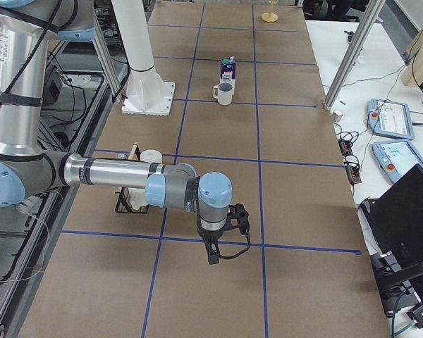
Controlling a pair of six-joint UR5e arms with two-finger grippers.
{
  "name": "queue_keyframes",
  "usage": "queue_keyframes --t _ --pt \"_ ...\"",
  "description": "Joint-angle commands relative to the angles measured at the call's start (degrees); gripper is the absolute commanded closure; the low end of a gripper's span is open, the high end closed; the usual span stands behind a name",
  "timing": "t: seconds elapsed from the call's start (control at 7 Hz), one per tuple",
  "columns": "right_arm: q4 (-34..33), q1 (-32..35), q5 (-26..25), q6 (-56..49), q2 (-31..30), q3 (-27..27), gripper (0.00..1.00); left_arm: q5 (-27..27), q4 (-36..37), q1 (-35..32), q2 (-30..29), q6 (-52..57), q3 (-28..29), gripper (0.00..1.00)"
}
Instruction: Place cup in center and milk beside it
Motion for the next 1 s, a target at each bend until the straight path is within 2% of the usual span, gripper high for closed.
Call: queue_keyframes --t 0.0,0.86 --pt "0.13 0.0 0.12 -0.07 -0.07 0.04 0.0 -0.09 0.02 0.0 0.07 0.01 0.06 0.01" --pt "0.57 0.17 -0.85 -0.69 -1.65 0.31 0.0 -0.17 -0.06 0.0 0.07 0.1 -0.03 0.01"
